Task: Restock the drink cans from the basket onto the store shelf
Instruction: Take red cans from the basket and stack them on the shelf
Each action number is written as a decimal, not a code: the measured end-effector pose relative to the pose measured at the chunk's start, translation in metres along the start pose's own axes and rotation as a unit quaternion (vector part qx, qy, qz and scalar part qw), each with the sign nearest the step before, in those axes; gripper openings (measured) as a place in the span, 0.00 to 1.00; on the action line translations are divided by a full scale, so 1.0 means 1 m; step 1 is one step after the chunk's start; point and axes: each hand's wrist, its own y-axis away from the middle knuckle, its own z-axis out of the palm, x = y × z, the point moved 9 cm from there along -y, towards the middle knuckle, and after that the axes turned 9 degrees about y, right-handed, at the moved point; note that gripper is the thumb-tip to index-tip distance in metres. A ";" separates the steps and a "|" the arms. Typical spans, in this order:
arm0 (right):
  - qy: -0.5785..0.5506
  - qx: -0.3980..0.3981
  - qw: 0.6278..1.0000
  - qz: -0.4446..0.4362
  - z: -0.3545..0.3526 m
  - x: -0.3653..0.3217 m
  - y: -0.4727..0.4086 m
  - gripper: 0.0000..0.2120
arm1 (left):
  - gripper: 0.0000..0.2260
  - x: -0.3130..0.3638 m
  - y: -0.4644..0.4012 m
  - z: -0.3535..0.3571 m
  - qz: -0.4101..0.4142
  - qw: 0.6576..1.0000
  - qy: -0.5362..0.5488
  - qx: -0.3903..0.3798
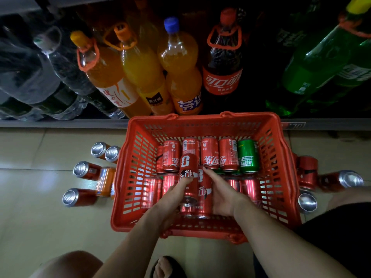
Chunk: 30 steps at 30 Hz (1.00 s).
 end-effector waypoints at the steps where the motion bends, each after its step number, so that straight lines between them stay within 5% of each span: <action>1: 0.002 -0.002 1.000 0.001 0.000 0.001 0.000 0.31 | 0.19 -0.003 -0.001 -0.001 -0.003 1.000 0.007 0.003; 5: 0.007 0.003 1.000 -0.008 -0.001 -0.001 -0.001 0.33 | 0.38 -0.010 -0.018 -0.018 0.031 0.998 -0.018 0.060; 9: 0.003 0.002 1.000 -0.015 0.005 -0.002 0.000 0.32 | 0.12 0.002 -0.005 -0.010 0.061 0.997 -0.023 0.049; 13: 0.002 0.001 1.000 -0.020 0.009 -0.002 0.005 0.33 | 0.05 0.012 0.006 -0.002 0.092 0.996 0.008 0.021; 17: 0.006 0.014 0.999 -0.034 0.007 -0.006 0.012 0.30 | 0.15 0.018 0.013 -0.004 0.133 0.991 -0.016 0.013; 21: 0.007 0.001 0.999 -0.041 0.011 -0.003 0.020 0.30 | 0.11 0.018 0.013 -0.005 0.158 0.987 -0.030 0.000; 30: 0.044 0.041 0.996 -0.064 0.017 -0.011 0.039 0.26 | 0.23 0.021 0.022 -0.010 0.187 0.982 -0.024 -0.006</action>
